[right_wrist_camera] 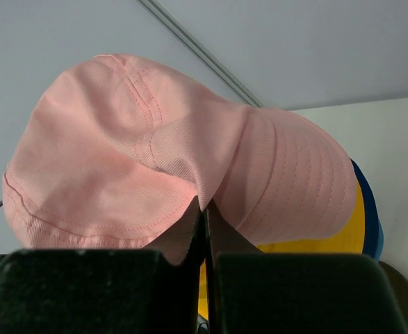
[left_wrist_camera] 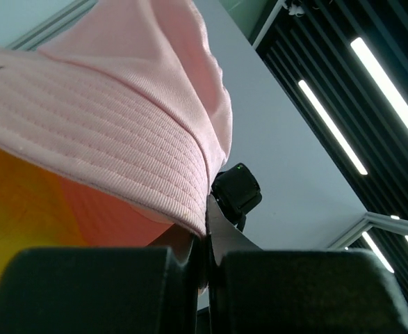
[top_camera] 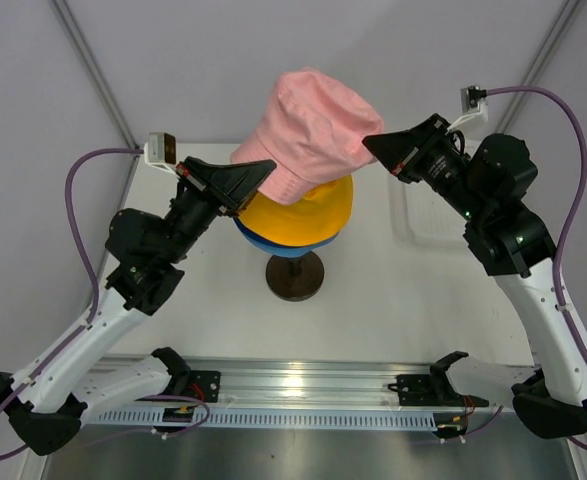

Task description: Stack the hats

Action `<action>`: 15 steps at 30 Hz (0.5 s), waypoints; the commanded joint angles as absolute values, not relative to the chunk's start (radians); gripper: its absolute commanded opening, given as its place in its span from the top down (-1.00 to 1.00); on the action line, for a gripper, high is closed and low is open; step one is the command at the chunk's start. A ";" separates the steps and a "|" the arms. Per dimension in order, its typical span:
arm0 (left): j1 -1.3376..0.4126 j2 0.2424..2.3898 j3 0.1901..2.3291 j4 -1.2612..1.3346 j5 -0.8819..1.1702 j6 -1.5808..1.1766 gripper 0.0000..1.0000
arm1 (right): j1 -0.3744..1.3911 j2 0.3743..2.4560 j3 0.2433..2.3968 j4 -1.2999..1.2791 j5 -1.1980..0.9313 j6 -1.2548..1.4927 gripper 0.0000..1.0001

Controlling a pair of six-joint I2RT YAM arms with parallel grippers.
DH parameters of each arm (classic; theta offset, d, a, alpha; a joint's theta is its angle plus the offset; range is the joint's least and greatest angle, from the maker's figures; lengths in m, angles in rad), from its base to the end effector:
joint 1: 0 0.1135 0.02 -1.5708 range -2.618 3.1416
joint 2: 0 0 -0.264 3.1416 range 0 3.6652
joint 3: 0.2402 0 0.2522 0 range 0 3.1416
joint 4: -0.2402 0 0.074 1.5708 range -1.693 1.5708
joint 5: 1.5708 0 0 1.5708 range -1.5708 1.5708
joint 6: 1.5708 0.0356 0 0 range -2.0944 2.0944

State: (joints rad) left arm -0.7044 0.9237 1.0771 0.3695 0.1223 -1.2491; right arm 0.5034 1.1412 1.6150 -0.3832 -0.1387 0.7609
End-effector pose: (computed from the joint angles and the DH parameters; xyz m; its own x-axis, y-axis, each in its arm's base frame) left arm 0.1408 -0.1254 0.4755 -0.5659 -0.7548 -0.3317 0.5897 -0.0893 -0.8027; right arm 0.1811 0.1054 0.5286 -0.3552 0.5840 -0.7299 -0.4880 0.5501 0.6777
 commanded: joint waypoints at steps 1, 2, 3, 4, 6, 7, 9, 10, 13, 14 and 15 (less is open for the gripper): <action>-0.724 0.913 1.134 0.388 0.077 -1.253 0.99 | 0.508 1.109 1.678 -0.333 -0.159 0.710 1.00; -0.729 0.913 1.131 0.396 0.068 -1.270 0.99 | 0.508 1.103 1.681 -0.330 -0.167 0.712 1.00; -0.733 0.913 1.123 0.405 0.046 -1.305 0.99 | 0.509 1.089 1.684 -0.330 -0.172 0.715 1.00; -0.744 0.916 1.121 0.411 0.037 -1.321 0.99 | 0.508 1.082 1.686 -0.330 -0.179 0.718 1.00; -0.756 0.920 1.132 0.428 0.015 -1.341 0.99 | 0.508 1.068 1.701 -0.341 -0.186 0.721 0.99; -0.771 0.928 1.141 0.426 0.008 -1.339 0.98 | 0.508 1.054 1.710 -0.344 -0.187 0.722 0.99; -0.788 0.937 1.176 0.413 0.005 -1.315 0.99 | 0.508 1.043 1.727 -0.353 -0.193 0.715 0.99; -0.808 0.943 1.183 0.414 -0.027 -1.301 0.99 | 0.508 1.034 1.738 -0.359 -0.196 0.715 0.99; -0.830 0.948 1.193 0.390 -0.046 -1.259 0.99 | 0.508 1.028 1.730 -0.394 -0.207 0.710 0.99; -0.830 0.946 1.186 0.382 -0.048 -1.256 0.99 | 0.508 1.026 1.721 -0.402 -0.210 0.710 0.99; -0.830 0.943 1.171 0.376 -0.051 -1.250 0.99 | 0.508 1.025 1.710 -0.408 -0.218 0.709 0.99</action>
